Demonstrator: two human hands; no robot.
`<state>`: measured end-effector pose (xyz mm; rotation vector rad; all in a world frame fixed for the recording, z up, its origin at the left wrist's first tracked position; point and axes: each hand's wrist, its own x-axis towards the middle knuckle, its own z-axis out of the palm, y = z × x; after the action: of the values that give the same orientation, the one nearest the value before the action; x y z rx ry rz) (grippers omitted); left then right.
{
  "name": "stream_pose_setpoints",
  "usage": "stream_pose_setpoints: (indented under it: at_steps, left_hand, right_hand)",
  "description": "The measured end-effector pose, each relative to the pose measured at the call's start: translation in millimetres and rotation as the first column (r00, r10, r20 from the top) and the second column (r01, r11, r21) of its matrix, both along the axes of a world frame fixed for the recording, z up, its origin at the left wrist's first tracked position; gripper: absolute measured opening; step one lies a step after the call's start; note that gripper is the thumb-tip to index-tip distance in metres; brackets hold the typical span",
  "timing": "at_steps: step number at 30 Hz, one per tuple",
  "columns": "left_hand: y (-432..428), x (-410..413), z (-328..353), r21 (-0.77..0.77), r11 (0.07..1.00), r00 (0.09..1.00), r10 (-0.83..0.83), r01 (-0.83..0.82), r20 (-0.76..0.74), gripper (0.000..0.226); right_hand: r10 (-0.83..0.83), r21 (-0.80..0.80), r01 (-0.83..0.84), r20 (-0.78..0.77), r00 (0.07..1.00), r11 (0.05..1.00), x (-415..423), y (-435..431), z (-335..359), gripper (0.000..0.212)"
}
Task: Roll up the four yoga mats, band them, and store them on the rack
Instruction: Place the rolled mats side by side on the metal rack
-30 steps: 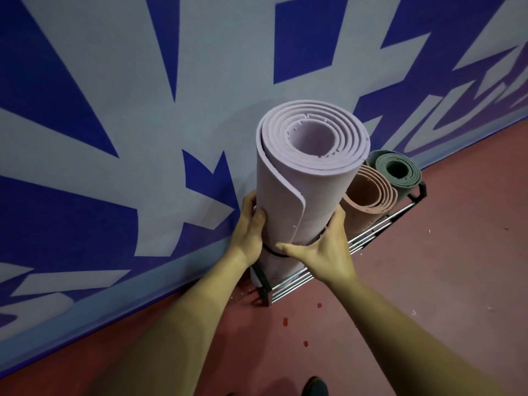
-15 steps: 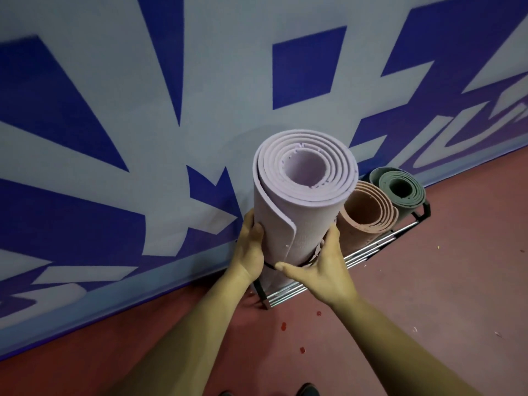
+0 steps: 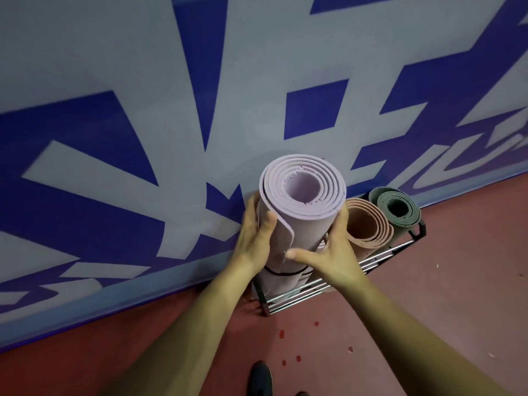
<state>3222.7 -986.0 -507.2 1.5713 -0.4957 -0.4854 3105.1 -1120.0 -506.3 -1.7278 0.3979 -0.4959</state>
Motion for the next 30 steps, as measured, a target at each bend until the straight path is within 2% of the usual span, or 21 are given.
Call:
stream_pose_setpoints:
  at_steps: [2, 6, 11, 22, 28, 30]
  left_hand:
    - [-1.6, -1.2, -1.3, -0.008, 1.000, 1.000, -0.002, 0.002, 0.005, 0.082]
    - [-6.1, 2.1, 9.0, -0.064, 0.997, 0.999, 0.033, -0.032, 0.002, 0.095]
    - [-6.6, 5.2, 46.6, -0.137, 0.991, 1.000, 0.004, -0.001, 0.019, 0.094]
    - [-0.6, -6.0, 93.3, -0.205, 0.978, 0.998, 0.047, -0.037, 0.046, 0.100]
    - [0.7, -10.5, 97.0, -0.192, 0.981, 0.996, 0.052, -0.038, 0.069, 0.094]
    - [3.8, -6.4, 94.0, -0.175, 0.983, 0.996, 0.060, -0.048, 0.067, 0.085]
  right_hand:
    - [-0.052, -0.031, 0.052, 0.000, 0.999, 0.998, 5.3, 1.7, -1.7, 0.142]
    - [-0.119, -0.051, 0.123, 0.068, 0.991, 0.991, 12.6, 0.5, 8.6, 0.135]
    - [-0.192, -0.076, 0.205, 0.147, 0.970, 0.976, 17.3, 1.7, 36.6, 0.135]
    - [-0.179, -0.117, 0.208, 0.222, 0.959, 0.971, 14.3, 9.0, 83.8, 0.131]
    - [-0.181, -0.111, 0.209, 0.220, 0.958, 0.971, 10.3, 13.4, 86.5, 0.134]
    - [-0.173, -0.114, 0.199, 0.206, 0.963, 0.973, 13.7, 16.2, 84.4, 0.138]
